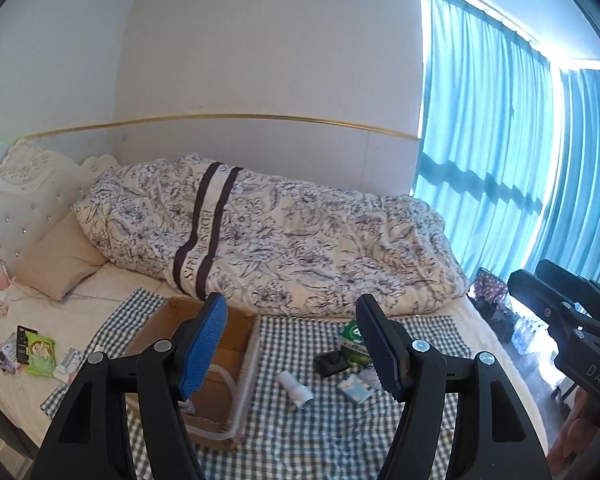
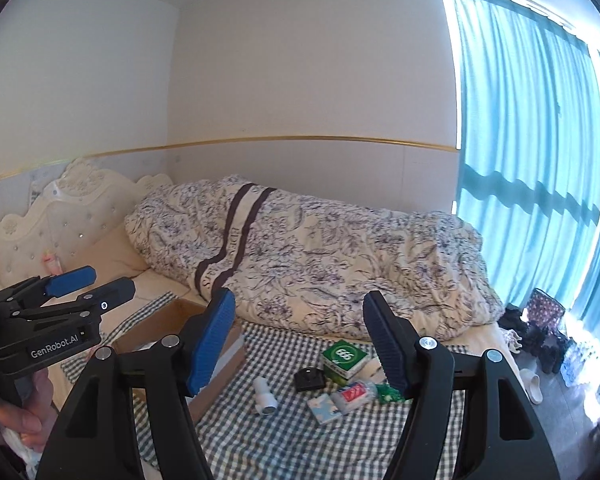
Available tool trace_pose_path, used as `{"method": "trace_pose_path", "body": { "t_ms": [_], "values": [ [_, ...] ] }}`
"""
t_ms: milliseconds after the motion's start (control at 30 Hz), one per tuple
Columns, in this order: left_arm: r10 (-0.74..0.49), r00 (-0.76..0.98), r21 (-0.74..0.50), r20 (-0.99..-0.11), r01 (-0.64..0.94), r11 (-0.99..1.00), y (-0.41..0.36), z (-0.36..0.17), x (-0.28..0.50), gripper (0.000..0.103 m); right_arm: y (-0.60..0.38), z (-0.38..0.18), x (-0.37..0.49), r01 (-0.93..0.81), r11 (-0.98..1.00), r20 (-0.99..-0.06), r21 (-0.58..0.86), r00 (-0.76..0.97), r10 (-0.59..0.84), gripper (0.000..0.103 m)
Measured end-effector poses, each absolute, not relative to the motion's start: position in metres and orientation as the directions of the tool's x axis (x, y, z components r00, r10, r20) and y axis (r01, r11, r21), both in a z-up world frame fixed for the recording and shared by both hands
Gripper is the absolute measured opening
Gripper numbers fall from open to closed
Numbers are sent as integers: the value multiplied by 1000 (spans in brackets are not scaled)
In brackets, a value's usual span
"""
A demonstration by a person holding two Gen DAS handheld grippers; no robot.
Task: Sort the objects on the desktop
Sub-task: 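Move both grippers away from the box toward the remaining items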
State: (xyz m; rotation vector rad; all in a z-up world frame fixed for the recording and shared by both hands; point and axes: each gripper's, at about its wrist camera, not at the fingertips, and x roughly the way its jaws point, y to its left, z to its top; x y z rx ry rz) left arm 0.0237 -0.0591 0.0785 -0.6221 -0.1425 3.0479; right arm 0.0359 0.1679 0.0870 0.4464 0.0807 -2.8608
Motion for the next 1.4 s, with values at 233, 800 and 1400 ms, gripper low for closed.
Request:
{"method": "trace_pose_path", "body": {
  "t_ms": [233, 800, 1400],
  "values": [
    [70, -925, -85, -373, -41, -996, -30, 83, 26, 70, 201, 90, 43, 210, -978, -293, 3, -935, -202, 69],
    [78, -895, -78, -439, -48, -996, 6, 45, -18, 70, 247, 52, 9, 163, -985, -352, 55, -920, -172, 71],
    [53, -813, -80, -580, -8, -997, 8, -48, -102, 70, 272, -36, -75, 87, -994, -501, 64, -859, -107, 71]
  ]
}}
